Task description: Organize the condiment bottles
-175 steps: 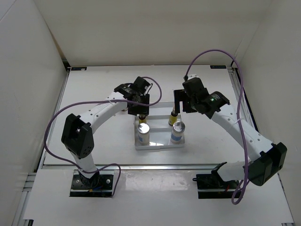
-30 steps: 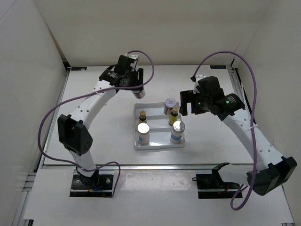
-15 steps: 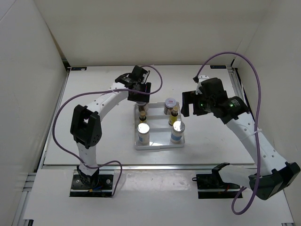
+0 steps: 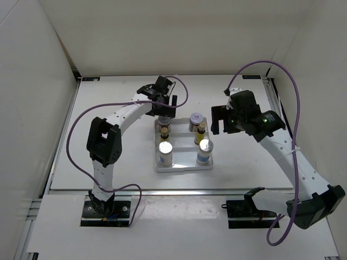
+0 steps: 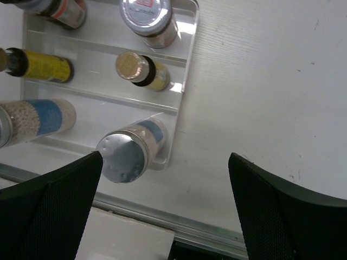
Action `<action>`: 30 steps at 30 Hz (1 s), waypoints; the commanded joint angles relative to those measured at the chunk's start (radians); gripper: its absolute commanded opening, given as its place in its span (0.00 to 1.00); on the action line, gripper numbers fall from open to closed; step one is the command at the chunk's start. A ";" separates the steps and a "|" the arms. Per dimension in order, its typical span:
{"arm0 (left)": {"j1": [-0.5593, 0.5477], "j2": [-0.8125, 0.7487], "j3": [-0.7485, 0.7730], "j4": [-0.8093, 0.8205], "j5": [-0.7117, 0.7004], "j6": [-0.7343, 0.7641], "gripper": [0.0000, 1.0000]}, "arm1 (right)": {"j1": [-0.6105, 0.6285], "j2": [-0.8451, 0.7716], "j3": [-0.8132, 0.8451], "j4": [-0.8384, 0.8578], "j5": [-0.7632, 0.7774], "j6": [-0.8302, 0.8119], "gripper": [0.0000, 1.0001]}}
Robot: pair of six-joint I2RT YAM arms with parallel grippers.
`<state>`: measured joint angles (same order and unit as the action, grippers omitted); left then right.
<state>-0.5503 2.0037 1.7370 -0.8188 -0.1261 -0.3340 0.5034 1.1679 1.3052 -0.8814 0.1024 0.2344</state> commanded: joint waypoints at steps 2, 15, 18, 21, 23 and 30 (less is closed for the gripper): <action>0.001 -0.120 0.116 -0.042 -0.114 -0.003 1.00 | -0.005 0.039 0.045 -0.069 0.137 0.068 1.00; 0.035 -0.773 -0.301 0.107 -0.452 0.093 1.00 | -0.005 -0.125 -0.069 0.012 0.304 0.164 1.00; 0.035 -0.985 -0.597 0.249 -0.452 0.093 1.00 | -0.005 -0.188 -0.127 0.041 0.263 0.123 1.00; 0.035 -1.167 -0.838 0.372 -0.443 0.102 1.00 | -0.005 -0.223 -0.171 0.062 0.244 0.112 1.00; 0.035 -1.263 -0.933 0.421 -0.443 0.116 1.00 | -0.005 -0.232 -0.191 0.073 0.244 0.103 1.00; 0.021 -1.326 -1.042 0.501 -0.481 0.154 1.00 | -0.005 -0.263 -0.224 0.107 0.286 0.112 1.00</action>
<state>-0.5220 0.7155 0.6830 -0.4545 -0.5709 -0.2096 0.5034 0.9344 1.0863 -0.8410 0.3588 0.3542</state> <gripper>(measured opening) 0.998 0.998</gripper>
